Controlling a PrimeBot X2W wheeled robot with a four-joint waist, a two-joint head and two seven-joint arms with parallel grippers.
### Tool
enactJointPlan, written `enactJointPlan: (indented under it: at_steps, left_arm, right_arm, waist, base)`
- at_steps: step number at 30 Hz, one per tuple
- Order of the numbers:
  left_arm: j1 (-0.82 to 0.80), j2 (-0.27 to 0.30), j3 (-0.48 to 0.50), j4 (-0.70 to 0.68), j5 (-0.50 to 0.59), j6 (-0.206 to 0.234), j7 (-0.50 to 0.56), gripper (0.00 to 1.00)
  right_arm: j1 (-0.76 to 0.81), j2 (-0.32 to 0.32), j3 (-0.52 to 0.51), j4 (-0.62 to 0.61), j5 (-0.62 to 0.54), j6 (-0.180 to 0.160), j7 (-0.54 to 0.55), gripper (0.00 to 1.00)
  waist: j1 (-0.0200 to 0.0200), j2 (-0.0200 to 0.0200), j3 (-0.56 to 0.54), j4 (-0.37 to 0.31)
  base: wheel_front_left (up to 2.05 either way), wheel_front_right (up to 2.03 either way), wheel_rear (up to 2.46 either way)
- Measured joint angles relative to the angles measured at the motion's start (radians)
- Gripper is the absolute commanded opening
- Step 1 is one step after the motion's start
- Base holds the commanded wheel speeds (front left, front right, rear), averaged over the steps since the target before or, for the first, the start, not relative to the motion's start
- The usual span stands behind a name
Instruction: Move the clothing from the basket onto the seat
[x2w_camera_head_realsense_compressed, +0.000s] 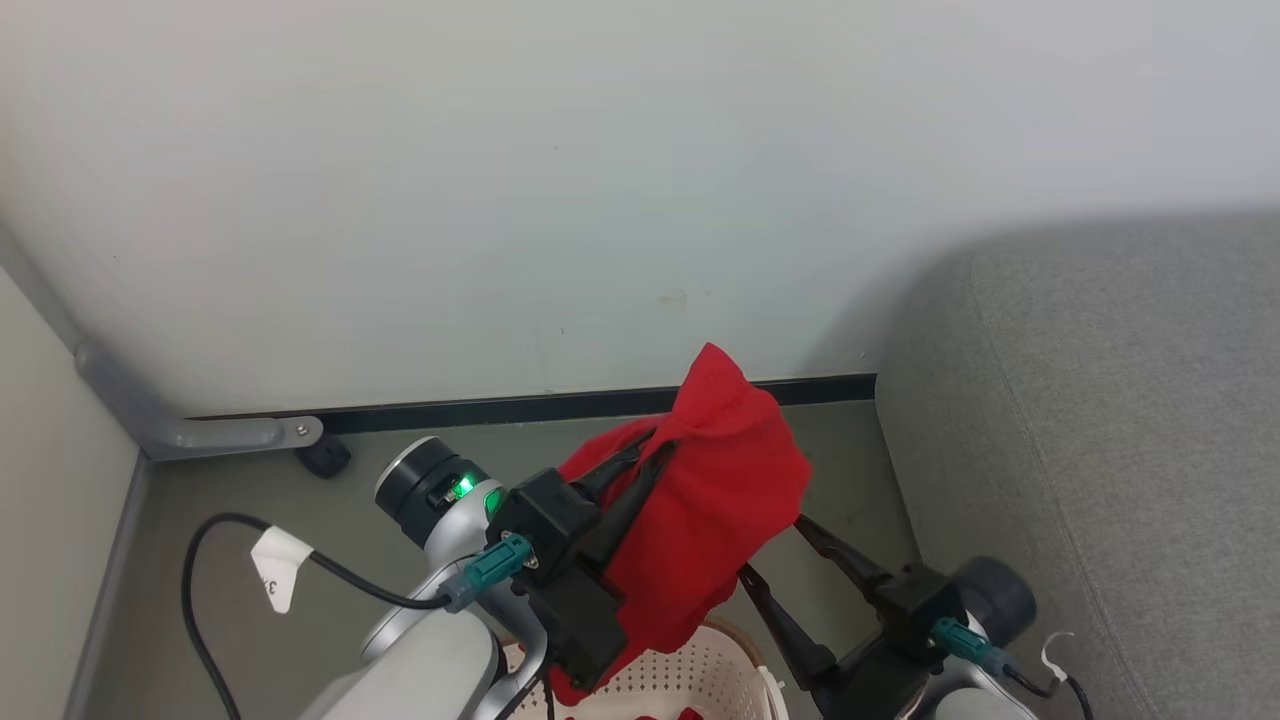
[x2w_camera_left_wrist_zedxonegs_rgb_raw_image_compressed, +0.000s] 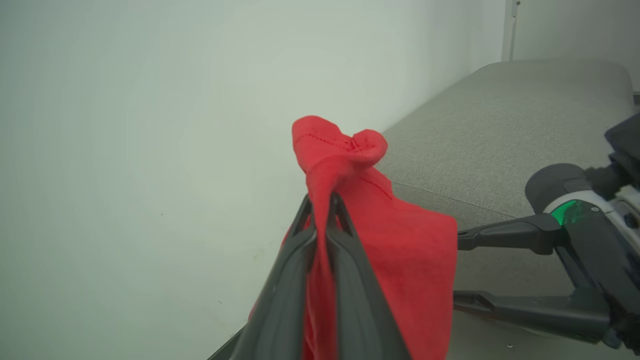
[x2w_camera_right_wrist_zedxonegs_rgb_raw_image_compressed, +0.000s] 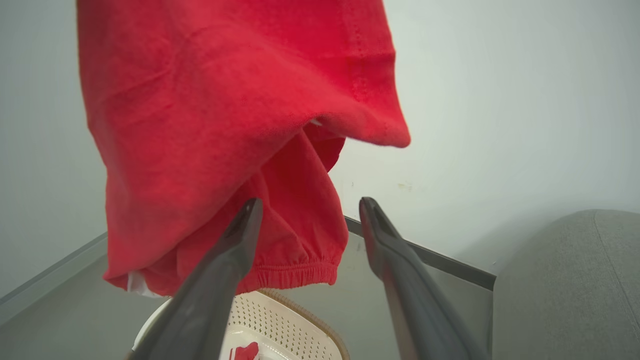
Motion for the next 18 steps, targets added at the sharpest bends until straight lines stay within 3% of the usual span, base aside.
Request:
enactJointPlan:
  at_steps: [9,16,17,18]
  left_arm:
    - [-0.041,-0.004,-0.021,-0.045,-0.027,0.0,0.043,0.0]
    - [-0.045,-0.002,-0.025,-0.068,-0.043,0.0,0.073,0.0]
    - [-0.047,-0.002,-0.025,-0.071,-0.044,0.0,0.075,0.0]
    - [-0.05,-0.002,-0.025,-0.073,-0.045,0.0,0.079,0.0]
  right_arm:
    - [-0.127,-0.003,0.146,0.113,0.031,0.0,0.0,1.0]
    - [-0.211,0.032,0.231,0.176,0.071,0.001,0.0,1.0]
    - [-0.223,0.035,0.245,0.183,0.075,0.001,0.0,0.89]
    - [-0.232,0.036,0.254,0.19,0.082,0.001,0.0,0.58]
  waist:
    - [0.0,0.0,0.014,0.025]
    - [0.0,0.0,0.024,0.043]
    - [0.0,0.0,0.026,0.044]
    - [0.0,0.0,0.027,0.045]
  base:
    - [0.0,0.0,0.0]
    - [0.0,0.0,0.0]
    - [0.0,0.0,0.0]
    - [0.0,0.0,0.0]
